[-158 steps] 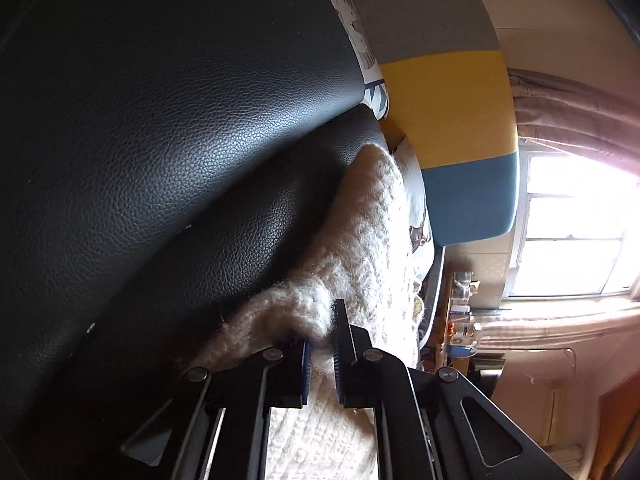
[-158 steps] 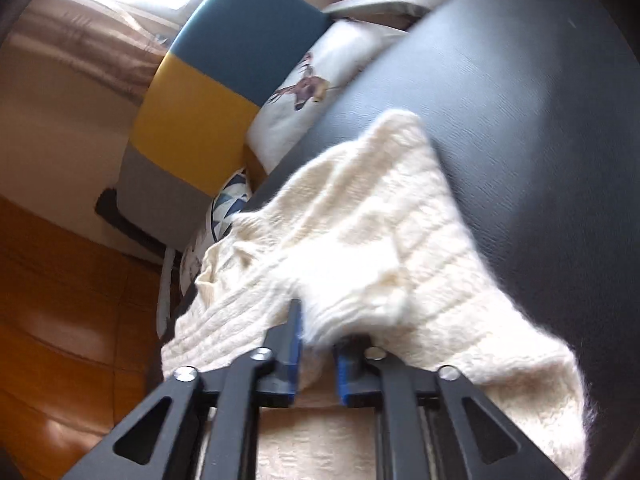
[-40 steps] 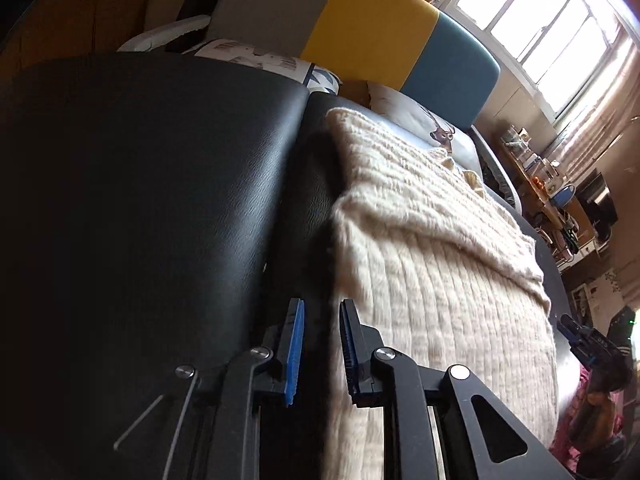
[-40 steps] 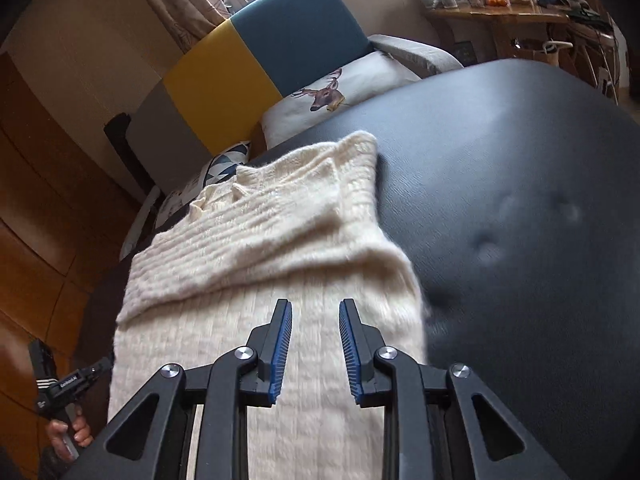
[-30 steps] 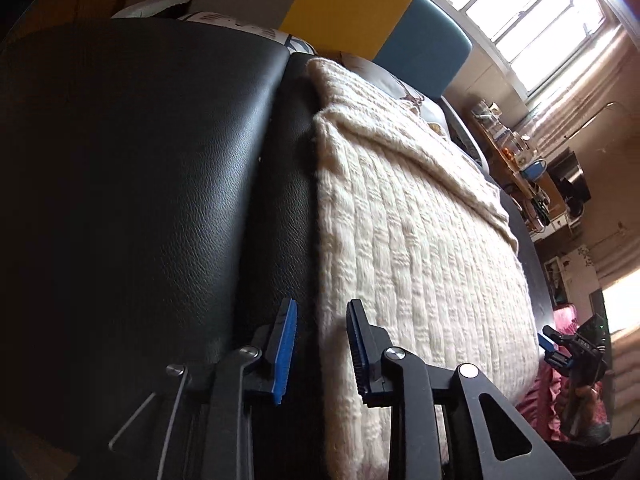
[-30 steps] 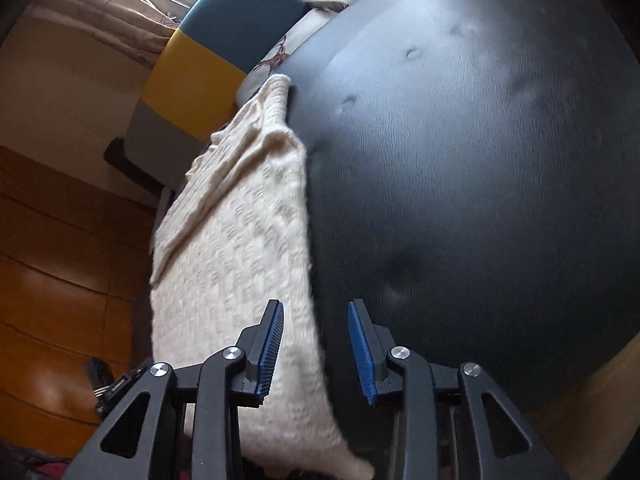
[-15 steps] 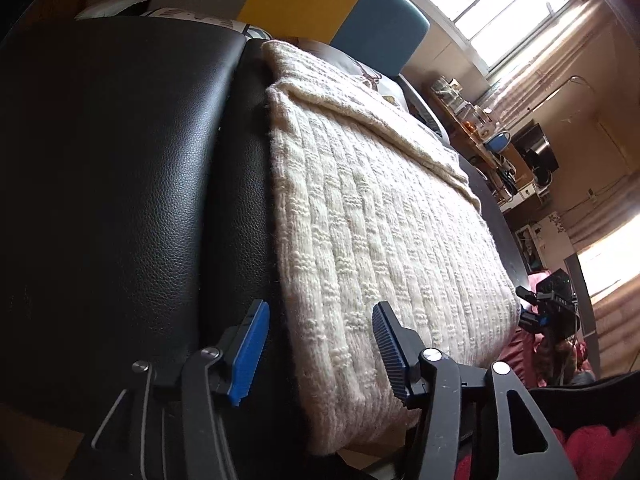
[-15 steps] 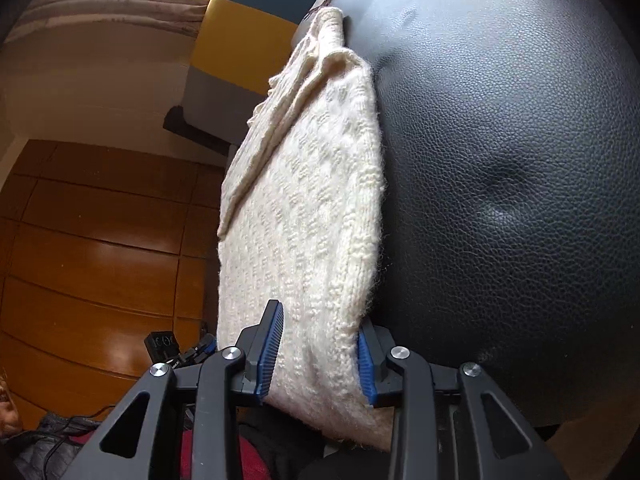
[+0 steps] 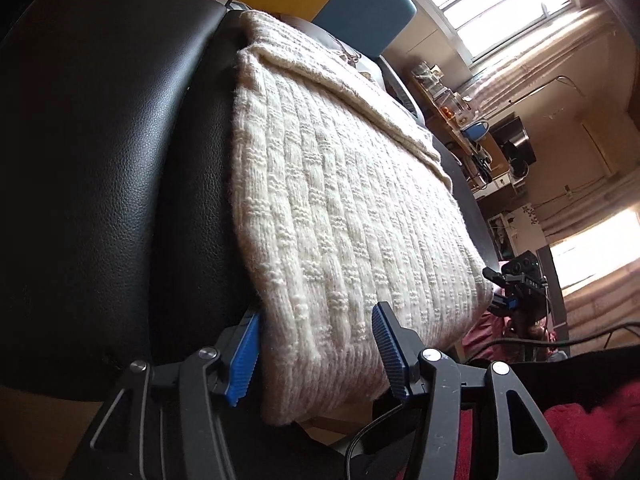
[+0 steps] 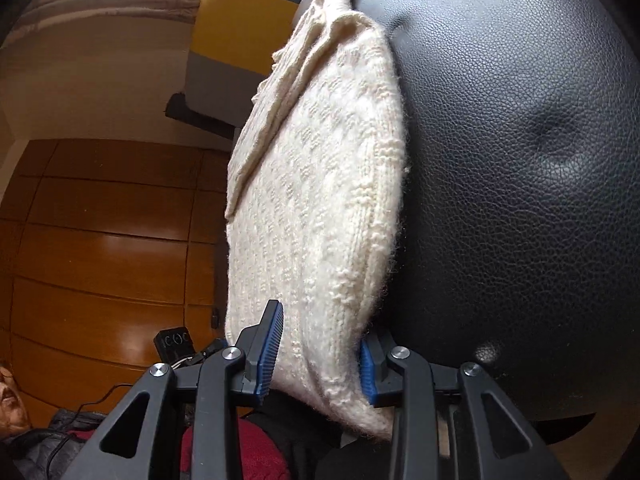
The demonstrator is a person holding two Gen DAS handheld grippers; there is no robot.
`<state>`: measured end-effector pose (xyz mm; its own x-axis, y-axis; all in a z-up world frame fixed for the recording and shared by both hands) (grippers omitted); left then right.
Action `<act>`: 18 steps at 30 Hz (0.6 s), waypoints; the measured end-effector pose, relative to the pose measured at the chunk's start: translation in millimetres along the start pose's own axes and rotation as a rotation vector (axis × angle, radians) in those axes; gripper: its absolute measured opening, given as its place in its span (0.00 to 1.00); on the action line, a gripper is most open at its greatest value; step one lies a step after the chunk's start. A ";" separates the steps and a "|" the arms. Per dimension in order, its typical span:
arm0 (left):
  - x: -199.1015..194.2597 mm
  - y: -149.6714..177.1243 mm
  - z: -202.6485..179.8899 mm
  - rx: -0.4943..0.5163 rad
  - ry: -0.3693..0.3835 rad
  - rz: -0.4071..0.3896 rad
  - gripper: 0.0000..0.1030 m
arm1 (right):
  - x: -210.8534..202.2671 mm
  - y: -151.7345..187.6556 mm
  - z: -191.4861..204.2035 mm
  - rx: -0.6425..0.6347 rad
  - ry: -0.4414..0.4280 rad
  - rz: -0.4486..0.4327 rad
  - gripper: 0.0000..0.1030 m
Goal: Fold clothes
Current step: 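Grasp the folded sweater edge with both grippers and fold it over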
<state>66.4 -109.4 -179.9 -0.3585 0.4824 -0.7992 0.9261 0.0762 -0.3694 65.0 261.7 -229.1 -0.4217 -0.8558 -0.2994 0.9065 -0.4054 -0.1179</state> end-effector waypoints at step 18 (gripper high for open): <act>21.4 -12.8 -14.0 0.037 -0.073 -0.032 0.21 | 16.5 16.1 15.8 -0.105 0.029 -0.071 0.26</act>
<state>48.5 -87.9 -185.6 -0.3963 0.4151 -0.8189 0.9098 0.0574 -0.4112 72.3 236.0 -221.1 -0.4854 -0.8160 -0.3139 0.8723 -0.4276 -0.2373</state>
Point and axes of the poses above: each gripper's, at about its wrist camera, not at the fingertips, and x roughly the way its jaws point, z to its left, y to its underside, the point moved 7 cm from there along x, roughly the way its jaws point, and after that the axes turned 10 degrees about -y, right-handed, at the moved point
